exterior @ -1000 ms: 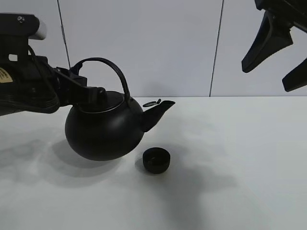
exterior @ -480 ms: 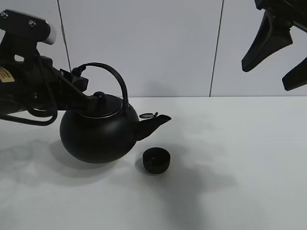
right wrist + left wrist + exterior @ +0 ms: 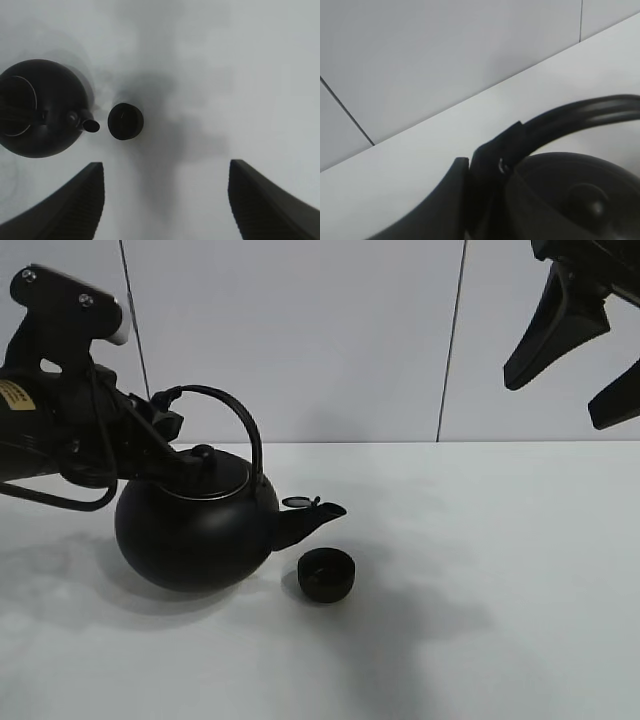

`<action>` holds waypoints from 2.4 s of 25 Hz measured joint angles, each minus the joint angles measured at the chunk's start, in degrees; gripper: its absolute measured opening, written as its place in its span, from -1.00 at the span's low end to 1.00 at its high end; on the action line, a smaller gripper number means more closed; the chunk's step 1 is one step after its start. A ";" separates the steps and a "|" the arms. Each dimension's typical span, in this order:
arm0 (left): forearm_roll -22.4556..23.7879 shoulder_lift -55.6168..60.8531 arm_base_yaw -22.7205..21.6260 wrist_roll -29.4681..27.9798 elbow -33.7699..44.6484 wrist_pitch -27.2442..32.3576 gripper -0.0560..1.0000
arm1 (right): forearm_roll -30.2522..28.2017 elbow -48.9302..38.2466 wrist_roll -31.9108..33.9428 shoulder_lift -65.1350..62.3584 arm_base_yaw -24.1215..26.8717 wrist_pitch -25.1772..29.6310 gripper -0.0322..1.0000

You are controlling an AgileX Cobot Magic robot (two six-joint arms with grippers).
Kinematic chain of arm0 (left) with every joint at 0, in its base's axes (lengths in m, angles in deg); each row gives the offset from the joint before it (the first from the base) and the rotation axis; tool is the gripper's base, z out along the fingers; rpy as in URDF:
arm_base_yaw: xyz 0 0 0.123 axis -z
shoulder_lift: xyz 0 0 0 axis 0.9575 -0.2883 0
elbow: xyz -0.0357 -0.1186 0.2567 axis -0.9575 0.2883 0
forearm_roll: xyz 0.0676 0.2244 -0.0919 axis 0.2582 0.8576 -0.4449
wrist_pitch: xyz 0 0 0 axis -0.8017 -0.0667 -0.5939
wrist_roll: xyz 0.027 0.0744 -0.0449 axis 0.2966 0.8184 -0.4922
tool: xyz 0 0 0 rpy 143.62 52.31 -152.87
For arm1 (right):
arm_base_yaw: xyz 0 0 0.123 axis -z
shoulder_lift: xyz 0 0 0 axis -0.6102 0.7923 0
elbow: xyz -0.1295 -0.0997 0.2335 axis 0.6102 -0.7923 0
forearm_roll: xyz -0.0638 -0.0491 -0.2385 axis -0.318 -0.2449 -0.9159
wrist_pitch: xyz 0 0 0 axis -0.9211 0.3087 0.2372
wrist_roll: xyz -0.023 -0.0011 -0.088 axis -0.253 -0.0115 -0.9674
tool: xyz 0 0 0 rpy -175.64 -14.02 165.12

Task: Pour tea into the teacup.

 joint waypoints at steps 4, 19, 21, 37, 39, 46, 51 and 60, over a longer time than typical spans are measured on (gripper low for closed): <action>-1.15 0.00 0.00 2.29 0.00 0.84 -0.69 | 0.00 0.00 0.00 0.00 0.00 0.00 0.00; -7.17 0.00 0.00 6.62 0.00 3.26 -0.69 | 0.00 0.00 0.00 0.00 0.00 0.00 0.00; -7.55 0.00 0.00 6.71 -0.34 3.79 -0.69 | 0.00 0.00 0.00 0.00 0.00 0.00 0.00; -4.53 0.00 0.00 7.86 -4.27 7.04 -0.69 | 0.00 0.00 0.00 0.00 0.00 -0.13 0.00; -4.43 0.00 0.00 9.29 -4.27 7.11 -0.69 | 0.00 0.00 0.00 0.00 0.00 -0.13 0.00; -4.36 0.00 0.00 12.39 -4.32 7.11 -0.69 | 0.00 0.00 0.00 0.00 0.00 -0.13 0.00; -4.36 0.00 0.00 13.84 -4.32 7.11 -0.69 | 0.00 0.00 0.00 0.00 0.00 -0.13 0.00; -4.43 0.00 0.00 17.28 -4.32 7.11 -0.69 | 0.00 0.00 0.00 0.00 0.00 -0.13 0.00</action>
